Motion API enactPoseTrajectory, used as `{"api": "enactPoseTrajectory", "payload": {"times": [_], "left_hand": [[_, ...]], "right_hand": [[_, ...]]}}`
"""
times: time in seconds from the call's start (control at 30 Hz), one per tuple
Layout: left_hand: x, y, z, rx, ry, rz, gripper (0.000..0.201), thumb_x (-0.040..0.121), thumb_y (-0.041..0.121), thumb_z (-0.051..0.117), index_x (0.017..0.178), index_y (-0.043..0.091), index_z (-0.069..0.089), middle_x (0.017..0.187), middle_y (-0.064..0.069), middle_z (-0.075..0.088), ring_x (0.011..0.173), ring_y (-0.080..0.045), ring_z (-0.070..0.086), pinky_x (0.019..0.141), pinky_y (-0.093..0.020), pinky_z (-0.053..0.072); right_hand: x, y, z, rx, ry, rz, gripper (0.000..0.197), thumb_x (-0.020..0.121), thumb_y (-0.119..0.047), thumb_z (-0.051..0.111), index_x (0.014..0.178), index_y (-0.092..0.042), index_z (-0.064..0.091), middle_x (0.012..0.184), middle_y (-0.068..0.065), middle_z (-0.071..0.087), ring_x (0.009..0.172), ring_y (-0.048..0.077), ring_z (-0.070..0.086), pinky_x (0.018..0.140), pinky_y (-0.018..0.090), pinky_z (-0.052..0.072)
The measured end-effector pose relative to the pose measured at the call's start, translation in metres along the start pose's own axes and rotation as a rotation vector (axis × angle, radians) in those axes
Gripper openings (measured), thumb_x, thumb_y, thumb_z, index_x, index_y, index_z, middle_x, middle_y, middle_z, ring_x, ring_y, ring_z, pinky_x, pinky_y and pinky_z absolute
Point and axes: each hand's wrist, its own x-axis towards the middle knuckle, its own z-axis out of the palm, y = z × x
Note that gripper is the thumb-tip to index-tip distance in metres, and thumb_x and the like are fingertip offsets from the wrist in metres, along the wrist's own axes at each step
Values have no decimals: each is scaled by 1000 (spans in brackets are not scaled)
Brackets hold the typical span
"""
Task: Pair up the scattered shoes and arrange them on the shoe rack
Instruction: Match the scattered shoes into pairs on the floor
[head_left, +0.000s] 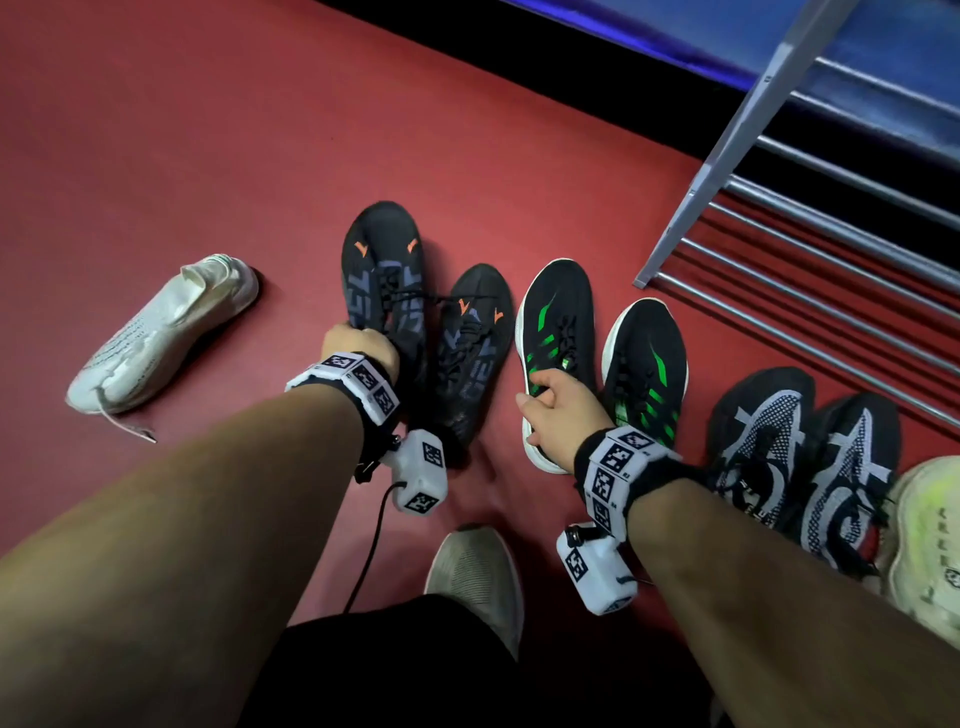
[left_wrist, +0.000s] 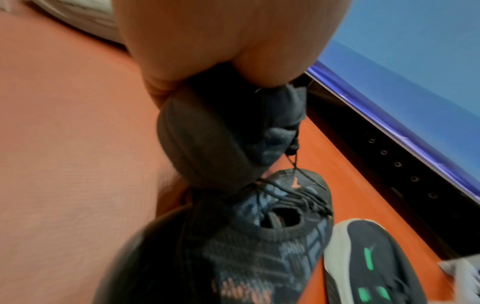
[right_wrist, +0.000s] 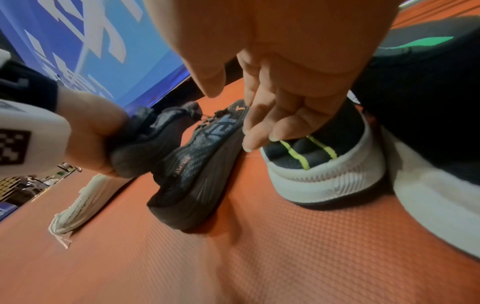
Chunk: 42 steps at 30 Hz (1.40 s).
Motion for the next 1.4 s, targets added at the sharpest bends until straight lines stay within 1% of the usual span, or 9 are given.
{"api": "enactPoseTrajectory", "payload": {"times": [0.13,0.27,0.37,0.47,0.63,0.87,0.97,1.1,1.4], "left_hand": [[4,-15,-9,315,-113,-6,25,94,15,54,116,5,61,124,-13,58,121,-34,53,95,-36,41],[1,-12,-19,596,-109,140,16,96,24,53,104,15,63,116,-8,64,116,-28,57,100,-33,41],[11,-14,-29,588,-134,210,24,95,20,51,118,19,59,123,-4,61,117,-23,58,94,-32,45],[15,-18,-31,516,-218,141,16,93,18,53,106,19,63,108,-3,66,103,-23,65,93,-43,53],[3,-9,-22,125,-310,57,50,78,25,57,127,11,61,124,-12,65,113,-31,61,103,-37,44],[-9,12,-48,134,-268,150,38,73,46,49,88,16,65,89,-12,69,83,-34,64,87,-40,52],[-9,17,-72,193,-221,202,24,82,33,56,93,14,64,100,-15,68,87,-36,63,85,-39,52],[6,13,-94,333,-116,232,36,85,28,56,115,9,63,122,-17,60,106,-38,60,86,-36,46],[44,14,-92,472,-47,180,42,92,26,56,126,2,55,147,-18,35,125,-35,46,92,-37,39]], "right_hand": [[0,1,8,-35,-23,-11,40,92,-32,59,130,-19,54,93,0,56,93,28,67,88,37,52],[-2,-1,10,-84,-14,-13,38,91,-30,60,127,-19,55,96,4,64,91,25,66,88,35,51],[-6,-6,12,-92,-30,-6,38,91,-30,60,127,-20,55,97,3,65,87,25,67,87,37,54],[-11,-8,15,-109,-48,-10,37,90,-30,59,126,-22,55,94,-1,65,85,27,68,86,41,55],[-17,-21,14,-179,-58,-32,37,91,-28,59,127,-21,55,97,-1,63,87,25,67,89,38,53],[-33,-77,15,-262,-39,-153,34,89,-25,59,122,-19,58,85,-5,62,80,19,64,77,30,50],[-42,-106,16,-317,-24,-198,32,90,-26,57,122,-21,57,84,-3,63,82,23,65,74,28,48],[-46,-137,29,-347,-45,-273,32,90,-26,56,122,-22,56,83,-3,63,80,23,64,70,28,46],[-15,-157,60,-367,-171,-308,41,92,-25,53,132,-22,49,98,-1,63,89,23,63,75,31,48]]}}
